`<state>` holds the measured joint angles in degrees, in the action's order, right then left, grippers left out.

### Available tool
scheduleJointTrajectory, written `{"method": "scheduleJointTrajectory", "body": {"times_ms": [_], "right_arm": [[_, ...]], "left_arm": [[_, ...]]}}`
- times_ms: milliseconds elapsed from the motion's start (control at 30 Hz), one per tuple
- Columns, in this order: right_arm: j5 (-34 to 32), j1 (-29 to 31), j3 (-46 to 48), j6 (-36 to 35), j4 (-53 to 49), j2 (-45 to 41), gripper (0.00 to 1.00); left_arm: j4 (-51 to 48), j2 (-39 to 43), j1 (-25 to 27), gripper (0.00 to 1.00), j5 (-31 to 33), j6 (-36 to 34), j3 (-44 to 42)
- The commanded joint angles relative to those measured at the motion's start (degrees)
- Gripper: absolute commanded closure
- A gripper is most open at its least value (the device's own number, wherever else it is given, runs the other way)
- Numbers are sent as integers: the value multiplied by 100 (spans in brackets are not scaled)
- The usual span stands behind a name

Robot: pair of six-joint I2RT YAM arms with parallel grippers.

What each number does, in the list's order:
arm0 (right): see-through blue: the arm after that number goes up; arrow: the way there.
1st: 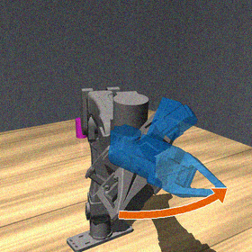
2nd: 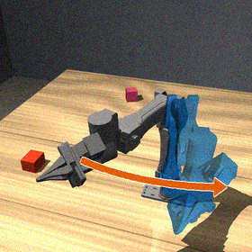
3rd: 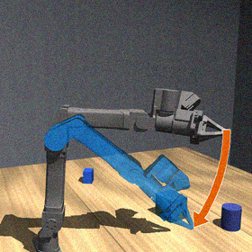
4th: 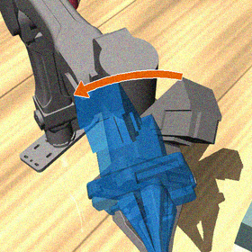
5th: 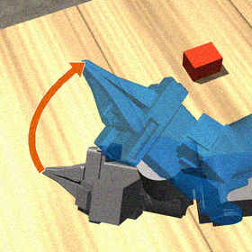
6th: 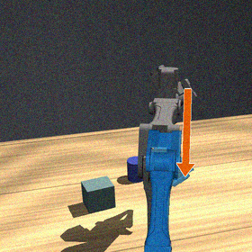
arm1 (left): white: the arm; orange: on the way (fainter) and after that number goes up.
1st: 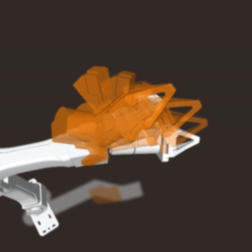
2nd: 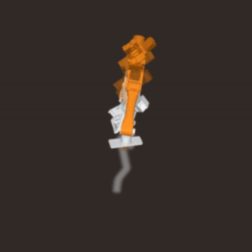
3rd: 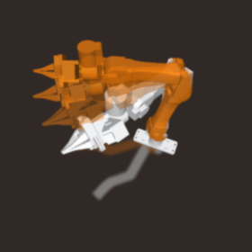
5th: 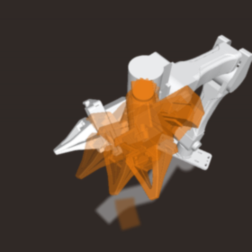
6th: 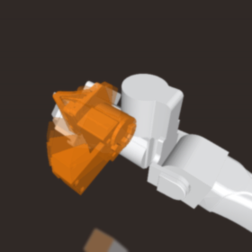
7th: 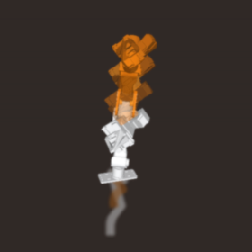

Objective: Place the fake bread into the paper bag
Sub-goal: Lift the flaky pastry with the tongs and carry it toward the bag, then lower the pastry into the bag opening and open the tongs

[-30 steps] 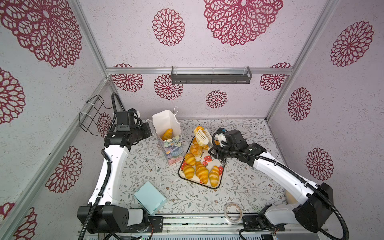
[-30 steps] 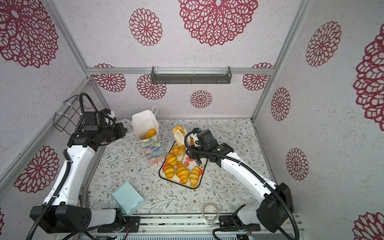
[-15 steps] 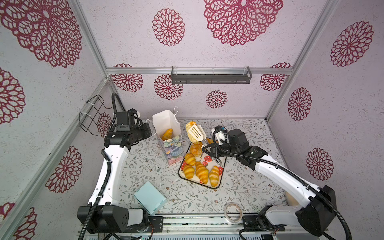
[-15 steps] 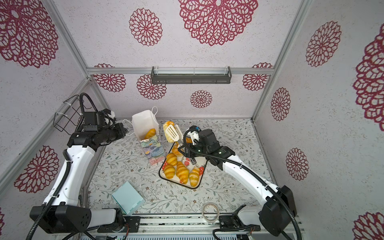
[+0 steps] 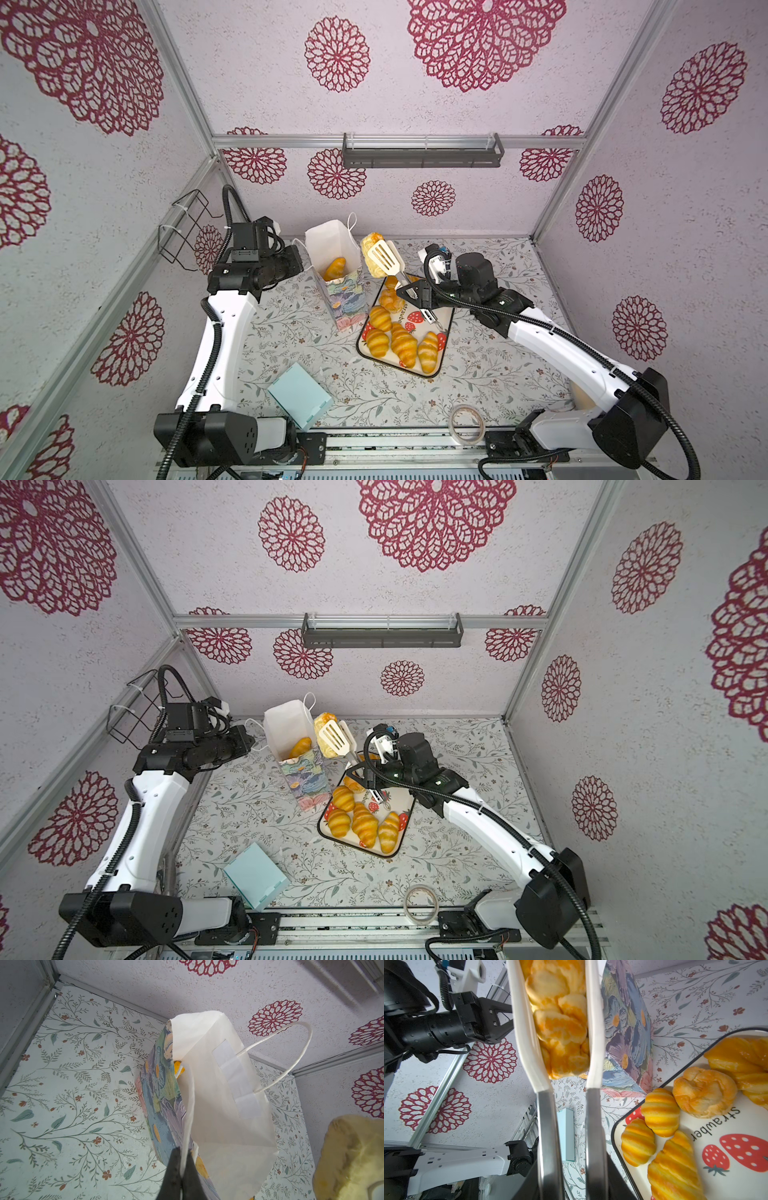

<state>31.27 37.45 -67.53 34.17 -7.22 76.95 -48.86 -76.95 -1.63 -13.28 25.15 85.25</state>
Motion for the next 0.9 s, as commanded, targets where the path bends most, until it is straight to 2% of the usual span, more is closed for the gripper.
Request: {"method": "scheduleJointTrajectory", "body": {"times_ms": [0,867], "right_arm": [[216,51,-427,34,538,57,65],[303,559,-2159,203,709,1722,65]], "left_arm": [[-68,75,-39,100,-54,-5,159],[-36,73,-39,100,-272,15,136]]}}
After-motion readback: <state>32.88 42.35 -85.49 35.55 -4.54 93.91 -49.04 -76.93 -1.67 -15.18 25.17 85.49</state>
